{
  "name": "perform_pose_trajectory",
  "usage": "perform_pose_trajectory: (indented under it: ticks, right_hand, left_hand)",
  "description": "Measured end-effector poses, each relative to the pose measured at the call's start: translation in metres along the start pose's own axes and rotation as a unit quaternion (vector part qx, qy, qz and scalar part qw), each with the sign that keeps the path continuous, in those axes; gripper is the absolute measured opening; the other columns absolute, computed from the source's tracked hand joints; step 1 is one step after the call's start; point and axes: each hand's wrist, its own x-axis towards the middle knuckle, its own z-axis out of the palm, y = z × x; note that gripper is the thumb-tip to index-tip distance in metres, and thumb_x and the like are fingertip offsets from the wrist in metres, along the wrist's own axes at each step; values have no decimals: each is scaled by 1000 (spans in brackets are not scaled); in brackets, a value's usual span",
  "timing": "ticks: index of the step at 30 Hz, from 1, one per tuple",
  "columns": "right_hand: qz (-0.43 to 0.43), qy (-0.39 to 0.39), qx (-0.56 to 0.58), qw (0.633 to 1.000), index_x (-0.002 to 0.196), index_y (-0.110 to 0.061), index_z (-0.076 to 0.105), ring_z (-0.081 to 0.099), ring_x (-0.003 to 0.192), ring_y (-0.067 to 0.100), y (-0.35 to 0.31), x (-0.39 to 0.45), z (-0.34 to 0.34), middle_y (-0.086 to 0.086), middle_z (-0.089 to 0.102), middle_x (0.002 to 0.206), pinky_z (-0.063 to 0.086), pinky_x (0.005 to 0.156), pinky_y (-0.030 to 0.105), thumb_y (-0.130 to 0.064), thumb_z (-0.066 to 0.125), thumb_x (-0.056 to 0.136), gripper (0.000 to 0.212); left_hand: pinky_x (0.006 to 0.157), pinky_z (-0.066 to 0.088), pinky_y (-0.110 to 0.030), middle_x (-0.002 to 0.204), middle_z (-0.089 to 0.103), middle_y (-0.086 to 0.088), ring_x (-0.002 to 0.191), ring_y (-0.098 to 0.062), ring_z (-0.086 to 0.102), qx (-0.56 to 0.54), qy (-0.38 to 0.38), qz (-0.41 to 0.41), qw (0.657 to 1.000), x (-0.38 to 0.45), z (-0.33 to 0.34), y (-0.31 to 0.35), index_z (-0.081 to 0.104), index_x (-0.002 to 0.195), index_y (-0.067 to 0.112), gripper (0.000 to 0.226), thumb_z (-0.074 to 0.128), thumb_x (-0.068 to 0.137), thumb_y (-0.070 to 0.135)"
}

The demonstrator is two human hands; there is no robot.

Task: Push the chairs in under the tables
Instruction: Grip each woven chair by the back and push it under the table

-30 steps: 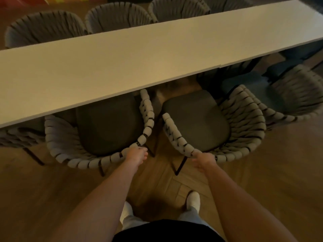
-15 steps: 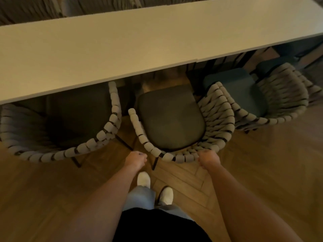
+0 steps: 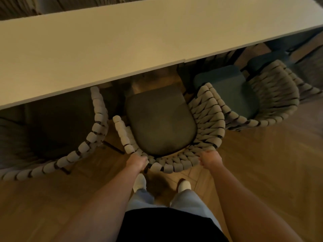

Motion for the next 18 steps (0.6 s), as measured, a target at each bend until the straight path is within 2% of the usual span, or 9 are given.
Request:
perform_pose_trajectory:
  ticks: [2,6,8,10,12,15,18]
  right_hand:
    - [-10,3,14,1000,111,-9,70,71,93,31,-11,-13,-15,11,72,100,61,83,43,-23,56,96,25]
    - [33,-46,18,998,121,-13,63,57,78,15,-25,-9,-45,2,61,101,48,63,25,-15,54,101,22]
    - [23,-48,30,998,118,-10,58,57,73,16,-16,5,-54,5,59,93,52,60,28,-18,50,103,19]
    - [56,-84,-6,995,111,-8,55,63,76,23,-4,16,-61,12,64,91,56,63,34,-37,52,101,31]
    - [79,-100,34,991,105,-6,57,65,78,25,9,35,-65,14,67,93,57,68,36,-47,55,97,42]
    - [81,-110,98,986,106,-4,58,67,80,25,15,59,-69,12,67,87,62,86,44,-43,62,98,40]
    - [115,-136,216,960,116,-11,52,67,95,26,15,75,-65,9,64,103,59,92,44,-36,69,96,36]
  left_hand:
    - [70,56,-33,103,72,-12,84,-22,68,-32,10,-38,999,-3,11,2,67,111,8,31,56,102,35]
    - [82,60,-38,98,73,-16,89,-29,71,-102,23,-112,988,-8,43,3,67,103,2,44,52,104,43]
    - [76,59,-38,92,73,-17,81,-29,71,-155,47,-138,977,-13,63,3,66,99,1,46,53,104,46]
    - [70,59,-38,88,72,-17,78,-30,70,-201,71,-164,963,-14,86,0,65,100,2,51,56,101,51]
    - [74,62,-41,95,71,-17,85,-33,71,-264,77,-191,942,-10,106,-3,64,105,5,49,63,95,52]
    - [84,62,-47,103,68,-16,91,-33,70,-376,90,-214,897,1,132,-2,59,118,5,51,72,89,44]
    - [89,61,-50,108,63,-15,97,-32,66,-474,111,-215,847,11,147,1,55,128,8,54,76,88,38]
